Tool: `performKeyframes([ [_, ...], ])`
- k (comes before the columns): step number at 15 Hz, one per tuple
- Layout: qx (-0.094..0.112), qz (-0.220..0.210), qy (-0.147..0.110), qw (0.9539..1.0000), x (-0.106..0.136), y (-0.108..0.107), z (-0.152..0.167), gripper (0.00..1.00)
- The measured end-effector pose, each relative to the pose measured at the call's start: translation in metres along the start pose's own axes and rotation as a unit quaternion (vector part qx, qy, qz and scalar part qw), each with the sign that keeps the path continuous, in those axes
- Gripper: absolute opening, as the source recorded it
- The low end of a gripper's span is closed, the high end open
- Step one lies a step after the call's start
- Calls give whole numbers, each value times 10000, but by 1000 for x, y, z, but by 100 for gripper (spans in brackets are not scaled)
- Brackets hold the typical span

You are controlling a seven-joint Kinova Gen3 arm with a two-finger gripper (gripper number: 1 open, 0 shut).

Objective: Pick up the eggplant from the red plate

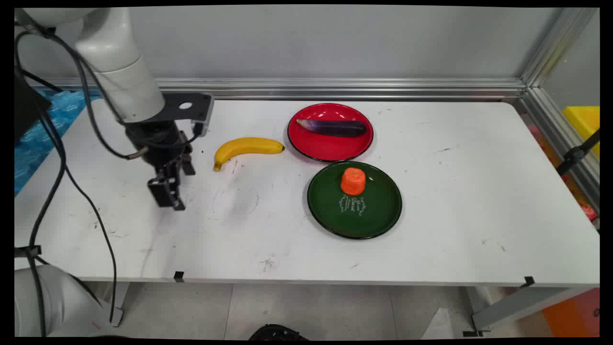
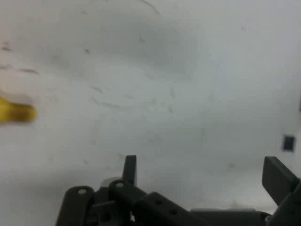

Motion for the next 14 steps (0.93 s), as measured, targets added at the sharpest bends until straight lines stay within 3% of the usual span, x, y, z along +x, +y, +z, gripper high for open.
performKeyframes([
  [8, 618, 5, 729, 9954, 73, -60, 7, 100],
  [14, 1030, 296, 1328, 9853, 143, -121, 18, 100],
])
